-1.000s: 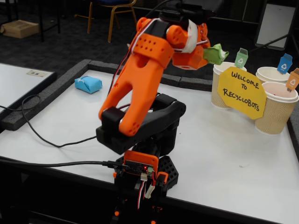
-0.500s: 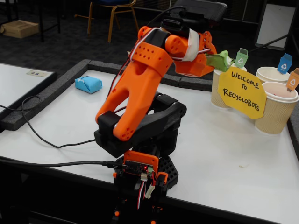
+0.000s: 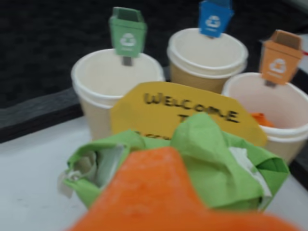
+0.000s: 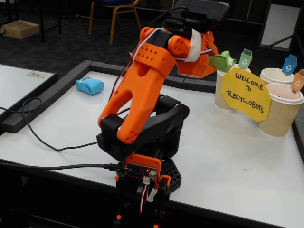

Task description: Sort rubbish by color.

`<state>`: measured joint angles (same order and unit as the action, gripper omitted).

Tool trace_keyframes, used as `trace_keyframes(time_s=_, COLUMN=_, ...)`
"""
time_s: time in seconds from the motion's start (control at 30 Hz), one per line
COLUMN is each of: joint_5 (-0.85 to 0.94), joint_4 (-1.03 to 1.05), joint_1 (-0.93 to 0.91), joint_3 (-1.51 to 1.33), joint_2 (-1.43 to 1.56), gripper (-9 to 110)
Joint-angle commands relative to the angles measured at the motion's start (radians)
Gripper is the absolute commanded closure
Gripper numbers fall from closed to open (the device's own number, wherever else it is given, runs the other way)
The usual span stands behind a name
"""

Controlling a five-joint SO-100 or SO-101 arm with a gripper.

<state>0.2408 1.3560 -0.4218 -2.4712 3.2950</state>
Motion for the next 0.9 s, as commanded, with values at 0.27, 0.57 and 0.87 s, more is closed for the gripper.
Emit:
trace_keyframes(time_s=0.27, joint_5=0.026, joint_4=-0.08, joint_1=0.086, joint_3=0.232, joint_2=-0.319, gripper=101)
trace_keyframes(time_s=0.57, joint_5=0.026, joint_4=-0.132, joint_1=0.098, joint_3=0.607, joint_2=-0.804, gripper=101)
trace_keyframes(time_s=0.87, joint_5=0.04, joint_4=-0.135, joint_1=0.112, joint_3=0.93, joint_2=-1.273, gripper=101)
